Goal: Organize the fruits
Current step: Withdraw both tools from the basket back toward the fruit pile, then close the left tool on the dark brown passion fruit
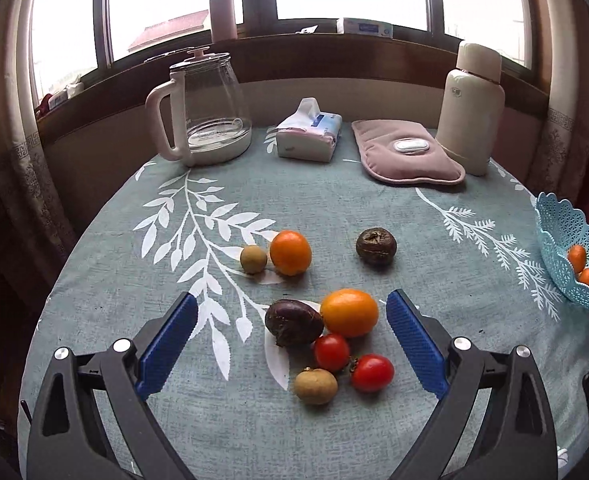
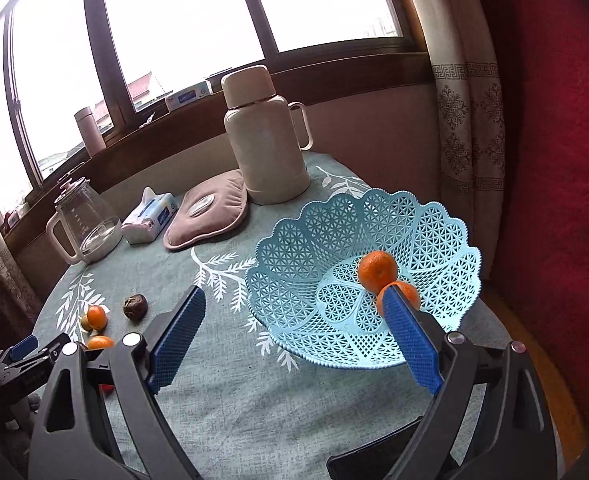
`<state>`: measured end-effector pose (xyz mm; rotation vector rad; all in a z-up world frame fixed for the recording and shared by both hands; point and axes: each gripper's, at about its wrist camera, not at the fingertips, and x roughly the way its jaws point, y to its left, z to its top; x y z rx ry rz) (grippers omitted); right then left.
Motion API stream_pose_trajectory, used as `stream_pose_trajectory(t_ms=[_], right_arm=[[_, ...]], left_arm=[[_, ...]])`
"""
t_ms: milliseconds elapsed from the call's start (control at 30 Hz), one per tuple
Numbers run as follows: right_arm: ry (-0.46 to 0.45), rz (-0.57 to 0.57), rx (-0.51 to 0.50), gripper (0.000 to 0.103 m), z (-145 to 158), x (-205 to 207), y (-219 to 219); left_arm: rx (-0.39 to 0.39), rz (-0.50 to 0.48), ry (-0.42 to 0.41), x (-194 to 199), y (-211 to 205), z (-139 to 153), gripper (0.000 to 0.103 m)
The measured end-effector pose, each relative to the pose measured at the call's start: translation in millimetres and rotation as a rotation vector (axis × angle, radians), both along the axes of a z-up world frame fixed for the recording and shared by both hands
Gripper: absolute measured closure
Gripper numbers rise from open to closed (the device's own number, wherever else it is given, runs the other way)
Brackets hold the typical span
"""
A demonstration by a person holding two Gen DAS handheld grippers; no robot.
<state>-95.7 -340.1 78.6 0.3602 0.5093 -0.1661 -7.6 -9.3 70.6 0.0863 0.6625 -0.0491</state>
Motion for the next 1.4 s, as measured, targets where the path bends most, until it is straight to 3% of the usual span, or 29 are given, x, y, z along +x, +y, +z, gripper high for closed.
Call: stream_pose_trajectory(t_ms=[467,633,1167,1400], right_arm=[[0.043,0.052,-0.019,0.012,-13.4,8.8,20.7],[0.045,0.052,-0.018,0.012,-13.4,9.5,20.9],[0.057,0.063,-0.021,0.012,-17.9,10.2,27.6],[0.065,0.073,-0.027,0.012,-20.4,12.3,32.3]], left_arm=[[-0.003,0.061,0.087,29.1,25.4,-31.7,0.008],[-0.033,0.063,0.079,29.2,35.2,-32.6,0.005],[-0.014,0.129,0.067,7.5,73.0,-33.2,0.005],[-0.009,0.086,0.040,-8.7,66.4,-27.7,0.005]])
